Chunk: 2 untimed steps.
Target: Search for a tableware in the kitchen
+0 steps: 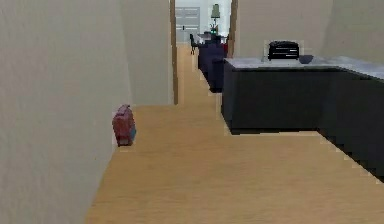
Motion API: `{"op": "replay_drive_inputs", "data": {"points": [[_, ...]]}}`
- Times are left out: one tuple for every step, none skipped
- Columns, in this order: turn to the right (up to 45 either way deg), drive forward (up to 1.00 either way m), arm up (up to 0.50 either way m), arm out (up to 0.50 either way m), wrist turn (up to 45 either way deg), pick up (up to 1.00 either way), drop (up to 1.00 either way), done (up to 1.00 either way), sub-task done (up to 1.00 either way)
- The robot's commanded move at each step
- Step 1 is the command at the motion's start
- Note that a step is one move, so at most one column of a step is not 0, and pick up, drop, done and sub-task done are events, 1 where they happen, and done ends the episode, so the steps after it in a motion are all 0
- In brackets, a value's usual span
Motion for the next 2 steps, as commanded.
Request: {"op": "replay_drive_inputs", "data": {"points": [[0.0,0.75,0.00,0.00,0.0,0.00,0.00,0.00,0.00],[45.0,0.00,0.00,0.00,0.0,0.00,0.00,0.00,0.00]]}}
